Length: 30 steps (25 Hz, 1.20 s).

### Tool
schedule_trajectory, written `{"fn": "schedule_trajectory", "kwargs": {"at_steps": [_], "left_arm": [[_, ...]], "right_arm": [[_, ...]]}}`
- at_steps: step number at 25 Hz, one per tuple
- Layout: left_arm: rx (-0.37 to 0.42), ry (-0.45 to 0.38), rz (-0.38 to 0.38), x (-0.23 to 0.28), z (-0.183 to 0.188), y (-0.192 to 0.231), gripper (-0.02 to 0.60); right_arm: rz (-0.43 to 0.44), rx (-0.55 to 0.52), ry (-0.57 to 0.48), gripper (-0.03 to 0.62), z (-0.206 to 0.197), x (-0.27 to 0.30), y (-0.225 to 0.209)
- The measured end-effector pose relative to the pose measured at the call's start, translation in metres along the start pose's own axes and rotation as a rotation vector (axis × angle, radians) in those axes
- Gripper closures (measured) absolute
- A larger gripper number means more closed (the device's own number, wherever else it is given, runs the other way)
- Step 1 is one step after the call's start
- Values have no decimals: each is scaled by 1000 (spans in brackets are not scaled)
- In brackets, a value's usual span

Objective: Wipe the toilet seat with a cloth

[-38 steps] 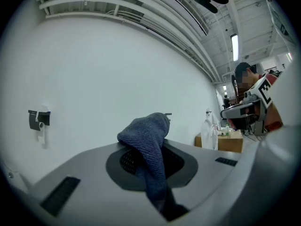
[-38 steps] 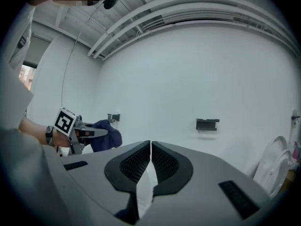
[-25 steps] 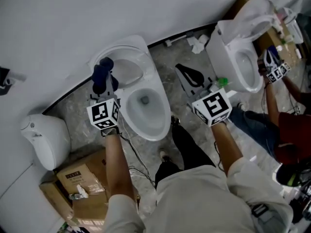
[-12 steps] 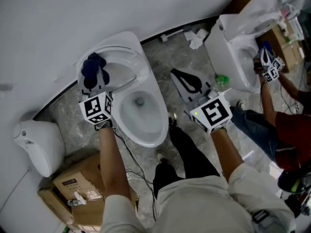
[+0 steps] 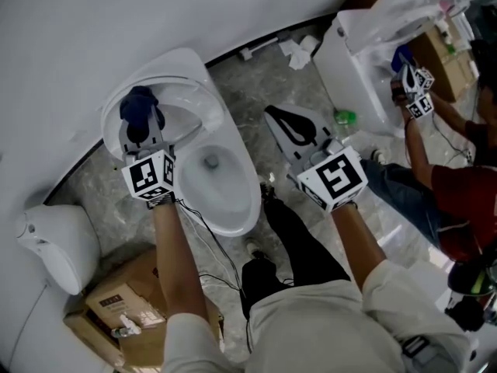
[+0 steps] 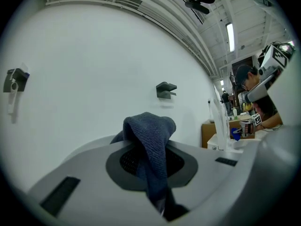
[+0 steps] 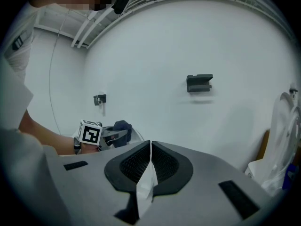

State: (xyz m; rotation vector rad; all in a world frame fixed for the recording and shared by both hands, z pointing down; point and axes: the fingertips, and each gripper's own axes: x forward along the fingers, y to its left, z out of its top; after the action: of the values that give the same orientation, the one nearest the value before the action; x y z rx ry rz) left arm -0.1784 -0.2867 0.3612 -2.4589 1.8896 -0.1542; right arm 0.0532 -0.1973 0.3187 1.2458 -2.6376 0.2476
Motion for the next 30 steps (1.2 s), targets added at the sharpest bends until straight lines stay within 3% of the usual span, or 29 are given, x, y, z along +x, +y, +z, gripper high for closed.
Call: {"fn": "schedule_trajectory", "kwargs": {"at_steps": [7, 18, 30], "left_arm": [[73, 59, -62, 15, -18, -40, 551], [67, 105, -153, 27, -57, -79, 551], [63, 219, -219, 34, -98, -118, 551]], "right_arm": [[-14, 15, 19, 565, -10, -5, -3], [-39, 51, 52, 565, -38, -8, -9], [-65, 82, 61, 564, -52, -18, -20]]}}
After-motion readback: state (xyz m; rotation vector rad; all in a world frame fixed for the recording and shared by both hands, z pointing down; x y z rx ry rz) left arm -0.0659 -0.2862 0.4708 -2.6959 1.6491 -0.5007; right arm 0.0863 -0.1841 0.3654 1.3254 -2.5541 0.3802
